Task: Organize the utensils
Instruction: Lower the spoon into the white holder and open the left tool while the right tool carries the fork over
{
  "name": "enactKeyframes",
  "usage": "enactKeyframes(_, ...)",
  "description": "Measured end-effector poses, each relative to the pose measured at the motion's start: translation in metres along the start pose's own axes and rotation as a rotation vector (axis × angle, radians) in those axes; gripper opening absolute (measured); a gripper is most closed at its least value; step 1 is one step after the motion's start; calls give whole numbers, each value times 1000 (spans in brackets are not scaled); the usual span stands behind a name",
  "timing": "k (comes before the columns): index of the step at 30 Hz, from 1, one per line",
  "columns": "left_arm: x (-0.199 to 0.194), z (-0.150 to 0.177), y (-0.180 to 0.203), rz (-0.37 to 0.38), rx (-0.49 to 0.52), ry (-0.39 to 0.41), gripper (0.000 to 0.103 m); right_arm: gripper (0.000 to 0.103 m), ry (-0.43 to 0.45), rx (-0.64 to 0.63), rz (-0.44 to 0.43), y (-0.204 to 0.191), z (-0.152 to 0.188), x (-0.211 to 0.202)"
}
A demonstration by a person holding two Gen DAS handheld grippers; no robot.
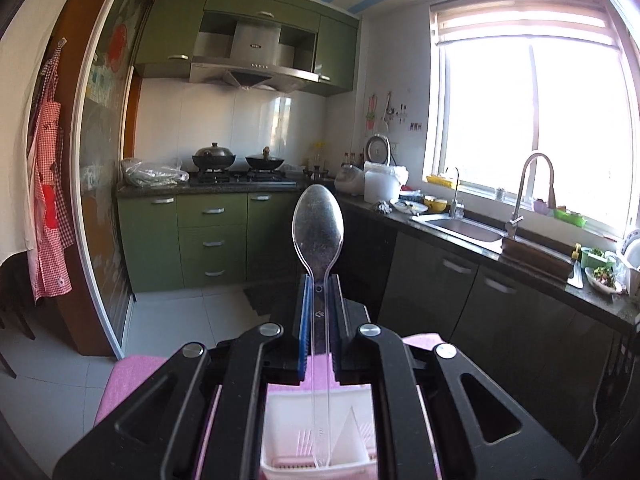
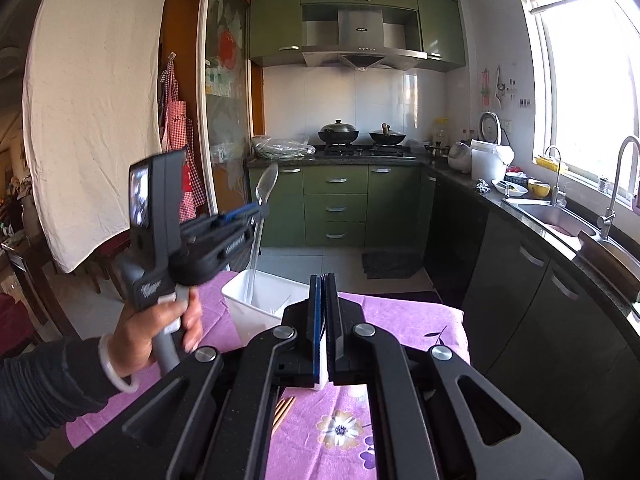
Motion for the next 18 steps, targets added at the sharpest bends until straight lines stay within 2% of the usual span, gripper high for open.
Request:
enactKeyframes(3,0,15,-5,2,4,-51,10,3,4,-9,5,-4,-4,7)
enactKeyframes(5,2,26,-7,10,2,-104,20,3,11,-16,17,-4,-10,12)
enactKeyframes(7,3,34,-10,11,2,-129,24,3,21,-22,28,-6,-20,18)
enactKeyframes(12,-12,37,-19,-5,3,-135,24,3,79,-60,84,-10,-51,29)
enactKeyframes(18,-59,36,-38,-16,-47,-137,24,3,182,-128,194,-17,-93,50)
Point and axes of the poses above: each gripper's, at about its wrist camera, not at the fingertips, and x roughly the way its jaws point, y to its right, z to its underside, the point moved 8 cm from there along x, roughly the way its jaws point, and after that the axes turned 5 degrees about -z, right-handed, at the moved point
